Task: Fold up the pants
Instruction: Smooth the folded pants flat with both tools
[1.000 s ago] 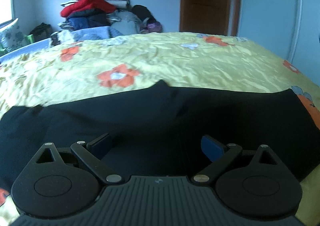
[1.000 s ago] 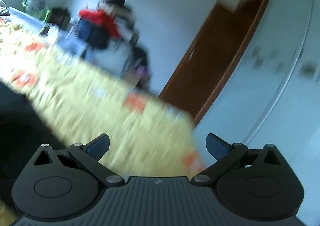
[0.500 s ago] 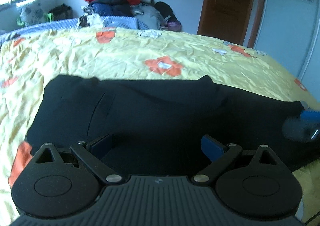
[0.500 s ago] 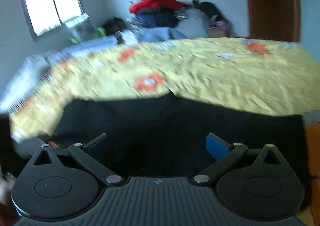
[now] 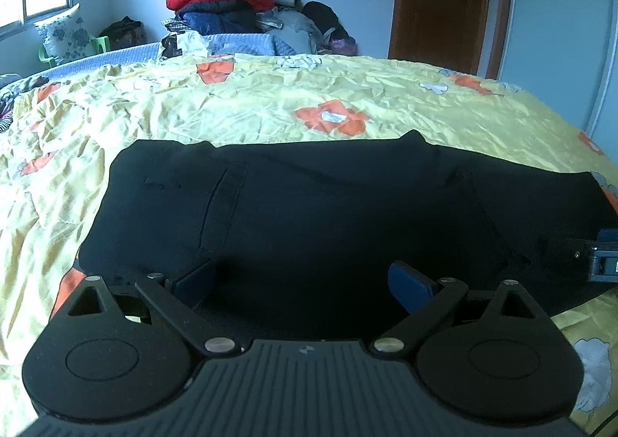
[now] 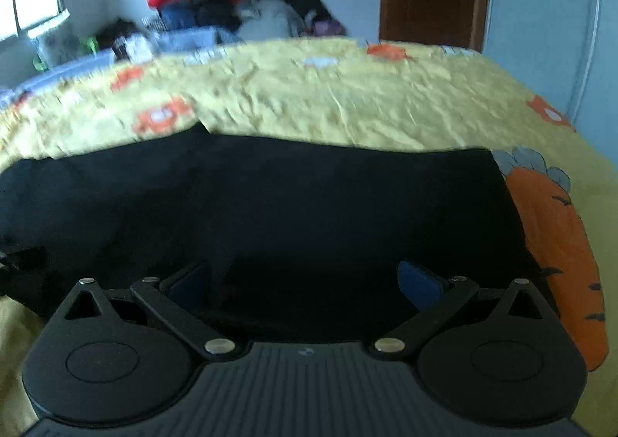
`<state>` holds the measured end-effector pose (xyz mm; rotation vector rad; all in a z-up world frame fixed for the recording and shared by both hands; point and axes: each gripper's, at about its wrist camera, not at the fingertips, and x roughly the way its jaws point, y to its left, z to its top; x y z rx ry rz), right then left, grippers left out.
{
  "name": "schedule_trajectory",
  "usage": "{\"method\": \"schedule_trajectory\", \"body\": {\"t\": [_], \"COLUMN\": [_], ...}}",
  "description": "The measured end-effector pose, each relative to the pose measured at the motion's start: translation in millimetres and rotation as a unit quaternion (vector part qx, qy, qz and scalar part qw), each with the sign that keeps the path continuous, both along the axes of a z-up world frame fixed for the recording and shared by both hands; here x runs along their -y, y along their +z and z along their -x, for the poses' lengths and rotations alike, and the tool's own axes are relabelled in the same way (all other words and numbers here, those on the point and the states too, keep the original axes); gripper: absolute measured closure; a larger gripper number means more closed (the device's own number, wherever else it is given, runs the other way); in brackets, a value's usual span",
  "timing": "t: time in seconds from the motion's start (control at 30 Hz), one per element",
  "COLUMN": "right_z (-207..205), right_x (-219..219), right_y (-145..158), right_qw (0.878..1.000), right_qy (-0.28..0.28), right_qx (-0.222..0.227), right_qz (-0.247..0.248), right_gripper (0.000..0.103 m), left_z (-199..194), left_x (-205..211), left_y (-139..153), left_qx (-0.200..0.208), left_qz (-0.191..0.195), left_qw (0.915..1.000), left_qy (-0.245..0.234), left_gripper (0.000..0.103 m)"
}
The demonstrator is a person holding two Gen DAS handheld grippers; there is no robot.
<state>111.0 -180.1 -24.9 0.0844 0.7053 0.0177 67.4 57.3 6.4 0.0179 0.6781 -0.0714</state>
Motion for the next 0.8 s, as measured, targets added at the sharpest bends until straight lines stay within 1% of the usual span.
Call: {"method": "schedule_trajectory", "body": {"t": [0.03,0.1,0.13,0.23,0.37,0.43,0.5,0.6,0.7,0.8], "right_z": [-3,-9,-7,2,23,29,31,34,35,37], "right_x": [-2,-5,-4,-4,-21,-31,-40,-52,-65,-79], "right_y": [-2,-12,-15,-7,17,26,31,32,33,34], "right_qw": [1.0,0.999,0.999,1.0,0.997,0.995,0.993,0.989,0.986,0.984], "right_qy": [0.004,0.013,0.016,0.003,0.023,0.046,0.071,0.115,0.136,0.147], "right_qx": [-0.005,-0.03,-0.016,-0.01,0.058,0.079,0.082,0.088,0.096,0.097], "right_qz": [0.009,0.033,0.033,0.021,0.036,0.045,0.042,0.023,0.025,0.033], "right_gripper": [0.0,0.0,0.0,0.0,0.0,0.0,0.0,0.0,0.0,0.0], "left_z": [1,2,2,5,8,9,11,13,14,14], "left_x": [1,1,2,1,-1,-2,-3,-5,-8,-14], "left_y": [0,-1,-1,0,3,4,4,4,3,2], "left_qx": [0.001,0.0,-0.001,0.002,0.01,0.012,0.015,0.021,0.02,0.019], "left_qz": [-0.002,-0.005,-0.006,-0.012,-0.025,-0.033,-0.042,-0.06,-0.074,-0.077], "left_qw": [1.0,1.0,1.0,0.9999,0.9995,0.9992,0.9987,0.9975,0.9965,0.9961], "left_qy": [0.0,0.004,0.005,0.008,0.016,0.02,0.024,0.029,0.034,0.04], "left_gripper": [0.005,0.005,0.005,0.005,0.005,0.005,0.005,0.005,0.005,0.005]}}
